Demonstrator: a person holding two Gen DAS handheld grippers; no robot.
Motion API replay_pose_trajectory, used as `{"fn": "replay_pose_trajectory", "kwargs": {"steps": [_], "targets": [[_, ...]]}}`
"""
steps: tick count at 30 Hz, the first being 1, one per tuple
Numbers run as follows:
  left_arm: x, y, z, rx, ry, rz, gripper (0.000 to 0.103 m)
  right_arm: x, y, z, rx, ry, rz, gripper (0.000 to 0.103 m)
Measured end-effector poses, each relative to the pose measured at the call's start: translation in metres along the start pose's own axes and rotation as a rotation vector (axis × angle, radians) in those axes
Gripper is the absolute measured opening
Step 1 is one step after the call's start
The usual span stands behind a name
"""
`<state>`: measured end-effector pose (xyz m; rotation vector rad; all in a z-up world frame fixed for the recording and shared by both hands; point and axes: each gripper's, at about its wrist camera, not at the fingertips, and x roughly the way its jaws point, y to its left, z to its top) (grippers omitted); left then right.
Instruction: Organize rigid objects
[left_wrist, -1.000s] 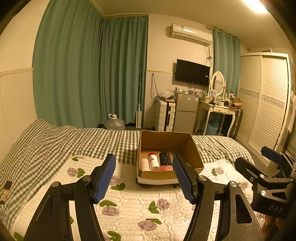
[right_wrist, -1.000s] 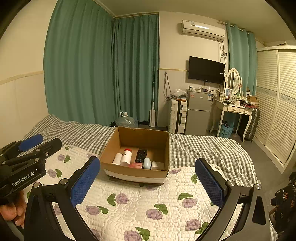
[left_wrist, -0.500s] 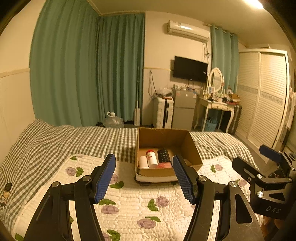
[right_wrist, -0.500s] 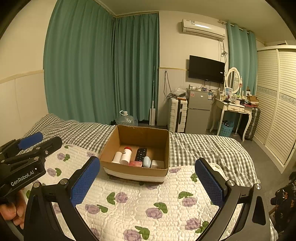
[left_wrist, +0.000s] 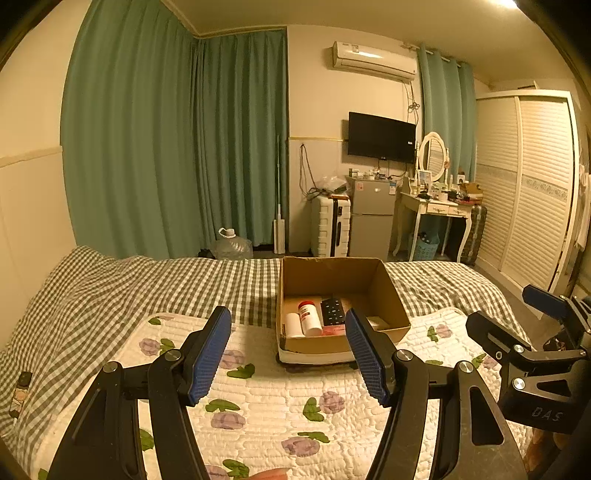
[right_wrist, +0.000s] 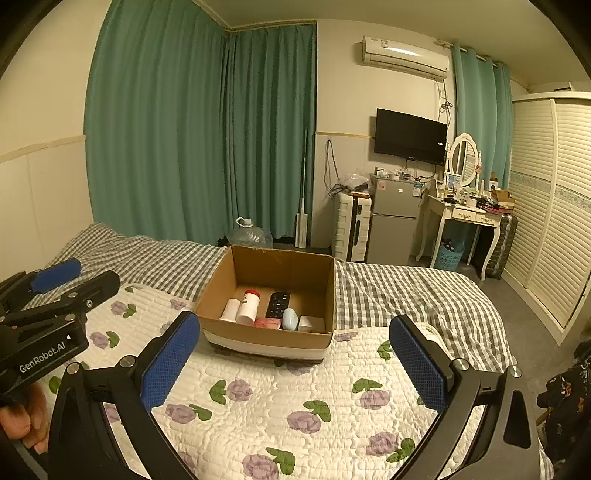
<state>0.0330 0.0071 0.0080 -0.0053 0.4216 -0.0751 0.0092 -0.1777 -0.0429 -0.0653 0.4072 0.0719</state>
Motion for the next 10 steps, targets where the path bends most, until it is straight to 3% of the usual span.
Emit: {"fn": "replay_pose_trajectory", "kwargs": {"steps": [10], "targets": [[-0.0009,-0.0013,-0.0024,0.017,-0.015,-0.025,0.067,0.0007,0.0008,-0.0009,0.000,0.011,0.004,0.103]]}}
